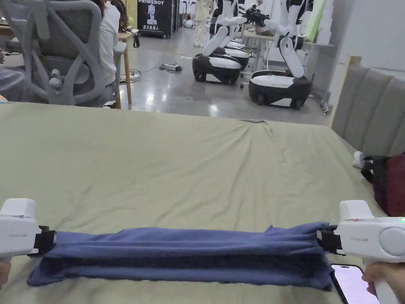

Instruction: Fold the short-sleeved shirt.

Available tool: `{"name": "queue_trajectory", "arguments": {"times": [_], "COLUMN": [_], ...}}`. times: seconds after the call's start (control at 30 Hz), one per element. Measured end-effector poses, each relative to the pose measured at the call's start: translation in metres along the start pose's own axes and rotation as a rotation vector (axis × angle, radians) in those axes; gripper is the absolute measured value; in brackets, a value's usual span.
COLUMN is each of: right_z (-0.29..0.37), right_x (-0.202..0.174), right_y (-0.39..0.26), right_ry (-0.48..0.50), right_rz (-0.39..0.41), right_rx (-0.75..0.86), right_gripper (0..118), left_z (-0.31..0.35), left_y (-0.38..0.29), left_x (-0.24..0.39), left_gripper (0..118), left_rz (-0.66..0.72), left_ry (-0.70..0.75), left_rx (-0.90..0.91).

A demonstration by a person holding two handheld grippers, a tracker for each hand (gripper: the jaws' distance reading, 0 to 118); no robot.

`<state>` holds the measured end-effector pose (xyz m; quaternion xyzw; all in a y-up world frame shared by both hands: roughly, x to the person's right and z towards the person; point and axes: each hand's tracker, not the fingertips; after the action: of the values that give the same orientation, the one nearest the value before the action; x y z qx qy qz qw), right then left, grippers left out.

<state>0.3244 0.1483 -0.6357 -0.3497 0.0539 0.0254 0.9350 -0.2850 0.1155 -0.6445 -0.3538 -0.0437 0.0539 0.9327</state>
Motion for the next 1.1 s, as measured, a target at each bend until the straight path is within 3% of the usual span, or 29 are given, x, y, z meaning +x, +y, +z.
{"name": "queue_trajectory", "arguments": {"times": [0.2,0.4,0.47,0.5,0.53,0.6,0.63,0.67,0.77,0.8,0.83,0.87,0.9,0.93,0.97,1.0,1.1], "right_z": [-0.026,-0.053,-0.052,-0.05,-0.041,-0.029,-0.024,-0.013,0.007,0.01,0.012,0.013,0.015,0.018,0.018,0.017,0.014], "right_x": [-0.005,-0.006,-0.005,-0.004,-0.005,-0.003,-0.004,-0.008,-0.011,-0.012,-0.014,-0.016,-0.018,-0.022,-0.023,-0.025,-0.023], "right_y": [-0.052,-0.063,-0.063,-0.062,-0.058,-0.051,-0.046,-0.042,-0.026,-0.022,-0.017,-0.013,-0.01,-0.008,-0.005,-0.004,-0.001], "right_ry": [-0.037,-0.05,-0.05,-0.051,-0.05,-0.013,-0.021,-0.04,-0.055,-0.062,-0.074,-0.082,-0.085,-0.086,-0.086,-0.089,-0.074], "right_rz": [0.116,0.11,0.102,0.094,0.087,0.058,0.05,0.045,0.039,0.029,0.018,0.005,-0.011,-0.026,-0.033,-0.039,-0.047], "right_rx": [-0.133,-0.176,-0.16,-0.155,-0.144,-0.125,-0.123,-0.11,0.034,0.054,0.055,0.066,0.085,0.107,0.115,0.12,0.119], "right_gripper": [1,2,8,14,33,85,115,118,118,118,115,103,78,31,11,3,0], "left_z": [-0.005,-0.013,-0.013,-0.013,-0.011,-0.006,-0.004,0.001,0.011,0.013,0.016,0.019,0.022,0.024,0.025,0.027,0.03], "left_y": [-0.03,-0.032,-0.035,-0.035,-0.034,-0.028,-0.024,-0.023,-0.011,-0.007,-0.004,-0.006,-0.005,-0.005,-0.005,-0.006,-0.006], "left_x": [-0.006,-0.005,-0.005,-0.005,-0.007,-0.006,-0.002,0.0,0.005,0.006,0.006,0.006,0.006,0.006,0.006,0.004,0.001], "left_gripper": [0,0,7,16,43,101,118,108,107,102,81,56,25,0,0,0,0], "left_rz": [0.039,0.002,0.014,0.027,0.05,0.076,0.061,0.042,-0.043,-0.042,-0.034,-0.025,-0.008,0.006,0.011,0.021,0.037], "left_ry": [-0.011,0.007,0.009,0.005,-0.024,-0.107,-0.072,-0.029,-0.003,0.006,0.014,0.01,0.01,0.004,0.005,0.006,-0.037], "left_rx": [-0.026,-0.031,-0.019,-0.01,-0.003,-0.012,-0.028,-0.038,0.04,0.04,0.047,0.056,0.073,0.094,0.099,0.106,0.079]}}
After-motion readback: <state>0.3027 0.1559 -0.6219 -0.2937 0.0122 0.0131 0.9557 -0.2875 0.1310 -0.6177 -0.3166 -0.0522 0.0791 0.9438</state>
